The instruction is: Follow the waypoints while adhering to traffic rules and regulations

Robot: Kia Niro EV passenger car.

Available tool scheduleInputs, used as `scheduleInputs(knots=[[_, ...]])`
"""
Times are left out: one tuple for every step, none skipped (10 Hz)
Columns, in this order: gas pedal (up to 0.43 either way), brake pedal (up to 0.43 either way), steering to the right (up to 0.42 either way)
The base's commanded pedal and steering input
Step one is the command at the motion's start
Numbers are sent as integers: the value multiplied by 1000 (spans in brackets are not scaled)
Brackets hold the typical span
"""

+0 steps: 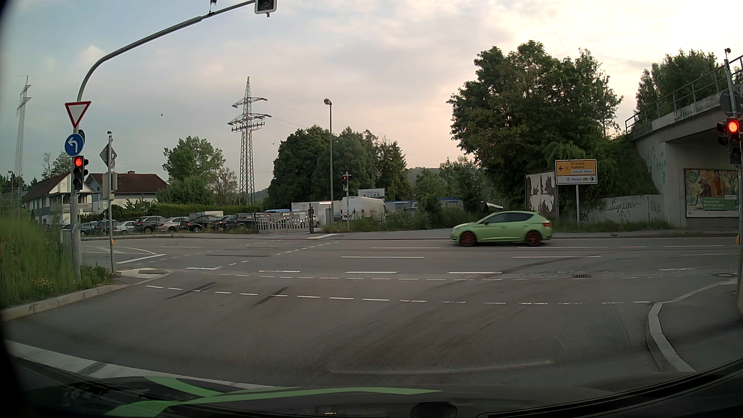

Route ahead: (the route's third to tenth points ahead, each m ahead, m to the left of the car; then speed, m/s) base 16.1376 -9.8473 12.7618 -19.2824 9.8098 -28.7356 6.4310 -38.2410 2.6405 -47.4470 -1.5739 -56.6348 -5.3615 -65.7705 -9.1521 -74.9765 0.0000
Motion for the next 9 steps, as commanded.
scheduleInputs(knots=[[0,280,62],[0,280,62],[0,280,62],[0,280,62],[0,280,62],[0,280,62],[0,280,62],[0,280,62],[0,280,62]])
